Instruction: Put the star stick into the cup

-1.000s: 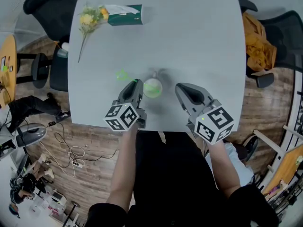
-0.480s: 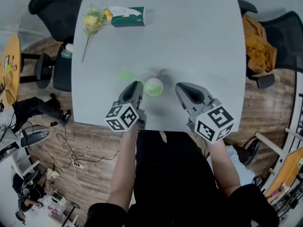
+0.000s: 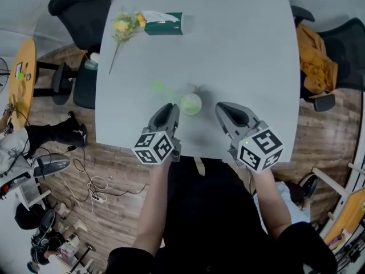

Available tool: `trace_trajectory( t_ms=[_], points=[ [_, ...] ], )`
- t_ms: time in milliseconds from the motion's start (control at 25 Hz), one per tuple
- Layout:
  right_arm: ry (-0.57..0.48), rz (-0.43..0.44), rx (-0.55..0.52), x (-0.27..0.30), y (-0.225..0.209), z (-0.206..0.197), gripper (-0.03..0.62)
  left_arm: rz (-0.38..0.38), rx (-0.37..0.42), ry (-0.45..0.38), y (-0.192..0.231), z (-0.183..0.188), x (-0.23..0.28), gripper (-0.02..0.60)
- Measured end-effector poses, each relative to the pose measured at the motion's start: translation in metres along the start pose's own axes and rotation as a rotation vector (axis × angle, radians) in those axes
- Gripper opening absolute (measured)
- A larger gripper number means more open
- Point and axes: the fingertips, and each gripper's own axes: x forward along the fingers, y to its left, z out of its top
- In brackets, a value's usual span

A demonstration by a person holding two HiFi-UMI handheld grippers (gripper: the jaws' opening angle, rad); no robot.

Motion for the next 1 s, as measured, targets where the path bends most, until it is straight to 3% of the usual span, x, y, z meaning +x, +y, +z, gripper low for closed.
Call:
trace_trajectory(
  t_ms=[360, 600, 1000],
  points=[
    [0.007, -0.011, 0.019, 0.006, 0.011, -0.015, 0.009, -0.063, 0.113, 0.058, -0.011, -0.017, -0.021, 0.112],
    [-0.003, -0.059, 0.018, 0.008, 0.030, -0.021, 0.009, -0.162, 0.236, 0.055, -0.021, -0.016, -0.036, 0.166],
    [-0.055, -0.155, -0.004, -0.008, 0.093, -0.039, 0.009, -0.240, 0.546, -0.002, -0.035, -0.002, -0.105, 0.175]
  ],
)
